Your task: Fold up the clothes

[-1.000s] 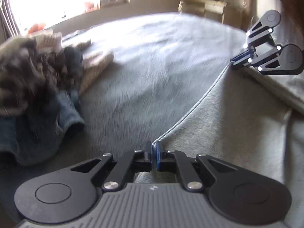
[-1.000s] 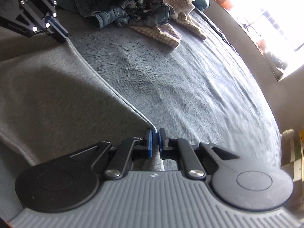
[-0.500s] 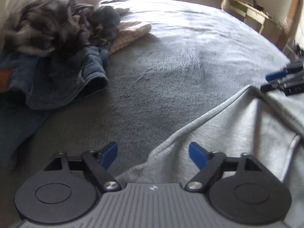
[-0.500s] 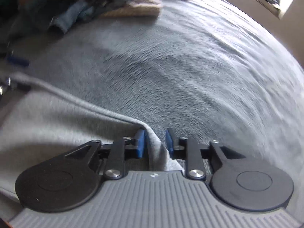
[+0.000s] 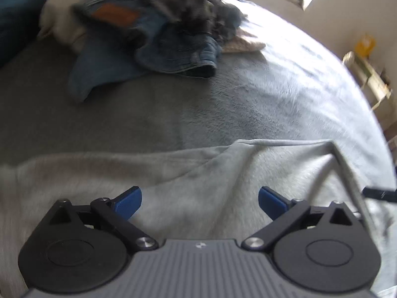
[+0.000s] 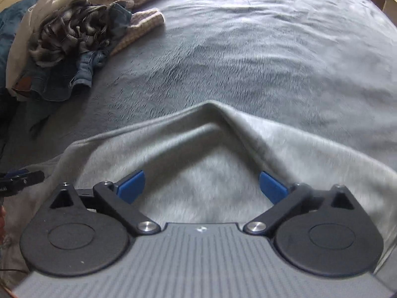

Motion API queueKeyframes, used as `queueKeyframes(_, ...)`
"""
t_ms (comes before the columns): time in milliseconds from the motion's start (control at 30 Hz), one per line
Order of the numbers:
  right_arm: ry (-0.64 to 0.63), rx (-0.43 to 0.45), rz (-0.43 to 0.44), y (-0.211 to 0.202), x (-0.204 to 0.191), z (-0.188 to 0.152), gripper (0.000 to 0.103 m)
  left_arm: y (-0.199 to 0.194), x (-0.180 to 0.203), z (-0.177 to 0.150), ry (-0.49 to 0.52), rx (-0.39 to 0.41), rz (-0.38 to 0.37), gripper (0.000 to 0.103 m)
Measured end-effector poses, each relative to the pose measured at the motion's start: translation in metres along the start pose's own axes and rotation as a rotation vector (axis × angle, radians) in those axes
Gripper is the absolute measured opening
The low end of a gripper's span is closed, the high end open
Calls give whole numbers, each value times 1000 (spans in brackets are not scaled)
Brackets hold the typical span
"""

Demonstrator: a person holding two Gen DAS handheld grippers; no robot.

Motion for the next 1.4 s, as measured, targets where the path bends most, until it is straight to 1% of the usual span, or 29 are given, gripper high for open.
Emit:
queueKeyframes(67, 17, -3, 35, -6, -9, -12, 102, -13, -23, -8, -41, 13, 26, 101)
queueKeyframes(100, 34, -9, 64, -9, -15, -18, 102, -17, -36, -11, -35, 3, 70, 101)
queueKeyframes(167, 71, -24, 123, -13, -26, -29, 102, -24, -62, -18, 18, -21, 175, 99)
queueKeyframes(200, 92, -39, 149, -14, -33, -34, 102, -28, -74, -19, 57, -23, 219, 97)
queueKeyframes(267, 86, -79, 175, -11, -52, -40, 102, -35, -94, -17, 128, -3, 257, 96)
queueKeyframes(300, 57, -93, 180, -9, -64, -42, 102, -36, -104, -15, 163, 8, 267, 96)
queueKeyframes(333, -6, -87, 183, -7, -79, -41, 102, -36, -113, -11, 204, 16, 278, 96)
queueKeyframes(367, -84, -70, 189, -5, -97, -38, 102, -35, -121, -8, 253, 17, 289, 96)
queueKeyframes(433, -245, -43, 183, 3, -131, -31, 102, -28, -138, -1, 342, 4, 325, 91)
queueKeyframes(467, -326, -31, 176, 7, -148, -26, 102, -25, -148, 2, 367, -8, 336, 89)
queueKeyframes(567, -562, 11, 142, 25, -189, -9, 102, -18, -175, 8, 339, -67, 308, 84)
queueKeyframes(633, -688, 26, 126, 38, -207, 2, 102, -15, -188, 11, 275, -92, 250, 84)
queueKeyframes(733, -818, 10, 124, 56, -223, 20, 101, -6, -202, 12, 190, -141, 196, 83)
queueKeyframes(767, -848, 2, 124, 60, -225, 25, 101, -4, -205, 12, 173, -151, 187, 78)
queueKeyframes(800, -880, -12, 129, 64, -228, 30, 101, -3, -207, 12, 172, -146, 183, 75)
queueKeyframes(833, -913, -31, 134, 68, -229, 33, 101, -1, -208, 12, 171, -141, 179, 75)
queueKeyframes(867, -948, -46, 132, 71, -232, 37, 101, -1, -208, 11, 178, -132, 180, 70)
queueKeyframes(900, -987, -54, 124, 74, -235, 38, 100, -2, -207, 11, 200, -113, 193, 63)
queueKeyframes(967, -1066, -70, 124, 80, -244, 38, 100, -5, -205, 10, 234, -77, 214, 56)
queueKeyframes(1000, -1100, -80, 128, 84, -249, 36, 100, -8, -205, 10, 226, -63, 212, 52)
queueKeyframes(1033, -1134, -88, 129, 88, -255, 34, 99, -12, -207, 9, 208, -51, 208, 50)
queueKeyframes(1100, -1200, -105, 130, 97, -265, 29, 93, -21, -212, 13, 166, -24, 197, 39)
queueKeyframes(1133, -1230, -112, 129, 101, -271, 26, 89, -25, -215, 15, 149, -10, 193, 39)
queueKeyframes(1167, -1253, -119, 127, 104, -275, 23, 77, -29, -218, 15, 139, 4, 195, 39)
queueKeyframes(1200, -1266, -122, 129, 106, -280, 21, 69, -34, -220, 15, 130, 18, 197, 39)
queueKeyframes(1233, -1276, -120, 132, 108, -284, 20, 66, -36, -222, 16, 122, 29, 200, 39)
queueKeyframes(1300, -1284, -116, 154, 109, -289, 16, 55, -32, -228, 12, 109, 20, 208, 39)
queueKeyframes(1333, -1287, -114, 167, 109, -292, 14, 53, -29, -230, 11, 103, 17, 213, 39)
queueKeyframes(1400, -1291, -137, 214, 109, -295, 5, 42, -25, -229, 11, 108, 22, 229, 40)
Point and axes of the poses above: each gripper's, at about its wrist camera, not at the fingertips, and y roughly the way its jaws point, x to its right, z to its top, the point moved 10 cm from there along y, roughly the way its jaws point, and after that the axes turned 2 degrees about z, right-handed, at the moved point
